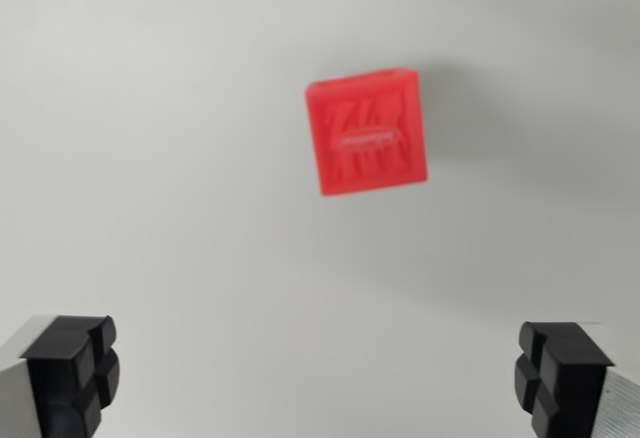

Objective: Destack cube

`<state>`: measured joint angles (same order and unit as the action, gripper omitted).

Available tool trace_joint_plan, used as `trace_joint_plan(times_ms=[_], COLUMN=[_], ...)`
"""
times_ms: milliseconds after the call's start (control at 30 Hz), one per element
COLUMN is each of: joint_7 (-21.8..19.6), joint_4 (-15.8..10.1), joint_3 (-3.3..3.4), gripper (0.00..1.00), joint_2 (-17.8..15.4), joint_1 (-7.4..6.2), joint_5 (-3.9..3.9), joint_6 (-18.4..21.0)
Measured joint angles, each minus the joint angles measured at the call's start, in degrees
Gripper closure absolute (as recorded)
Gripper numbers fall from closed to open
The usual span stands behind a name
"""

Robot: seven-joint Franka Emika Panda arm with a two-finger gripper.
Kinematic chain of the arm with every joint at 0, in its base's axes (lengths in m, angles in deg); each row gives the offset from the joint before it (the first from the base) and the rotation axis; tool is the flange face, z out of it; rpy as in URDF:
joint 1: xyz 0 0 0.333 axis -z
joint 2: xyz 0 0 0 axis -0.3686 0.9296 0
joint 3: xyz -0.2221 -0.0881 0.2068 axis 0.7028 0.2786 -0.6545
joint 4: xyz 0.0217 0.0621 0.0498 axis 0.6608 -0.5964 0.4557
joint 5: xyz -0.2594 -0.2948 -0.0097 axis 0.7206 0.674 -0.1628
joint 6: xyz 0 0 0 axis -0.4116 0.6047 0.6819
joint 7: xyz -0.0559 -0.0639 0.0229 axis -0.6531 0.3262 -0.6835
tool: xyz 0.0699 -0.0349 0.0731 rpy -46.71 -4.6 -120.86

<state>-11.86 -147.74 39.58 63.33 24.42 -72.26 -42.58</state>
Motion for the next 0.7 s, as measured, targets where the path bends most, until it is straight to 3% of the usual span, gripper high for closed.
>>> trace_joint_plan(times_ms=[400, 700], joint_7=[10.74, 11.41], joint_4=[2.21, 1.36], joint_3=[-0.1, -0.18], gripper=[0.0, 0.0], joint_2=[6.5, 9.77], joint_1=[1.31, 1.4], joint_5=[0.0, 0.0], joint_6=[-4.47, -8.7])
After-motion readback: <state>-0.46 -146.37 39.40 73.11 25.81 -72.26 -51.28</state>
